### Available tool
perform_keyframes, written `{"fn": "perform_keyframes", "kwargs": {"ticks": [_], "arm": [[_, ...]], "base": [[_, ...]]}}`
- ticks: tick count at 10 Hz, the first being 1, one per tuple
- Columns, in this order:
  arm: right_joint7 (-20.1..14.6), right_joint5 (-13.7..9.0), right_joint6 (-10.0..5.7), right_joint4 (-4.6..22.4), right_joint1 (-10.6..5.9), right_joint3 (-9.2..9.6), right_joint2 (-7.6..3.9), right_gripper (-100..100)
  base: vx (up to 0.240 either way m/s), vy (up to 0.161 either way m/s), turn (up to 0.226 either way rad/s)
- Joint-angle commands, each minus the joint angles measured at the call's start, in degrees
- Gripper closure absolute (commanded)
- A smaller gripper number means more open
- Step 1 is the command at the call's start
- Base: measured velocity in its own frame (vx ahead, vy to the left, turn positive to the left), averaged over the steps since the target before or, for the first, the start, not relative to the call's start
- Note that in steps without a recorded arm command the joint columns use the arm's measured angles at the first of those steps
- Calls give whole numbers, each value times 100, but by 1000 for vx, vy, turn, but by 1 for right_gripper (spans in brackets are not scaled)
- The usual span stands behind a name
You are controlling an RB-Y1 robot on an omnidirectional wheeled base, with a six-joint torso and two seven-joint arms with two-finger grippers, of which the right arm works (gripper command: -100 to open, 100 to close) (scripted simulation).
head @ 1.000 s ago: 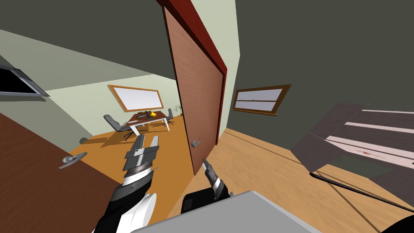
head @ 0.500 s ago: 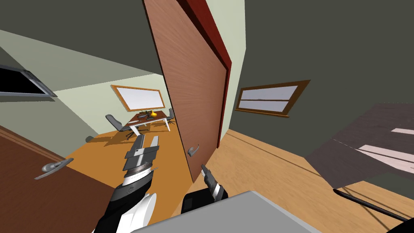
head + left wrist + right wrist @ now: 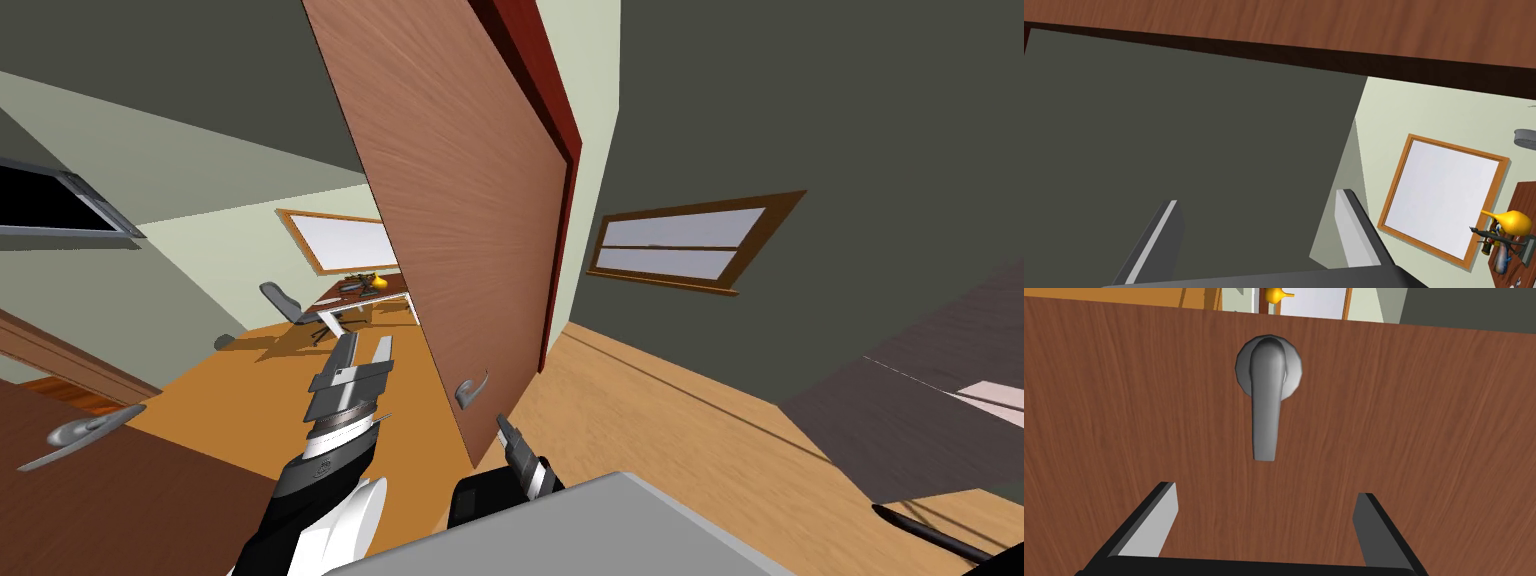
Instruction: Push the door open
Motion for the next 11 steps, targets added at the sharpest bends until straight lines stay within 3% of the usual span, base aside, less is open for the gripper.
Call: {"fn": "perform_keyframes", "kwargs": {"ticks": [1, 7, 8, 9, 11], "arm": [[-5, 0, 16, 81, -58, -44, 70, -100], [-24, 0, 71, 353, -253, -191, 303, -100], [-23, 0, 68, 321, -235, -176, 279, -100], [-23, 0, 68, 321, -235, -176, 279, 100], [-23, 0, 68, 321, -235, -176, 279, 100]], "base": [[108, 83, 54], [162, 132, 39], [63, 60, -1], [-5, -8, -4], [-24, -24, 3]]}}
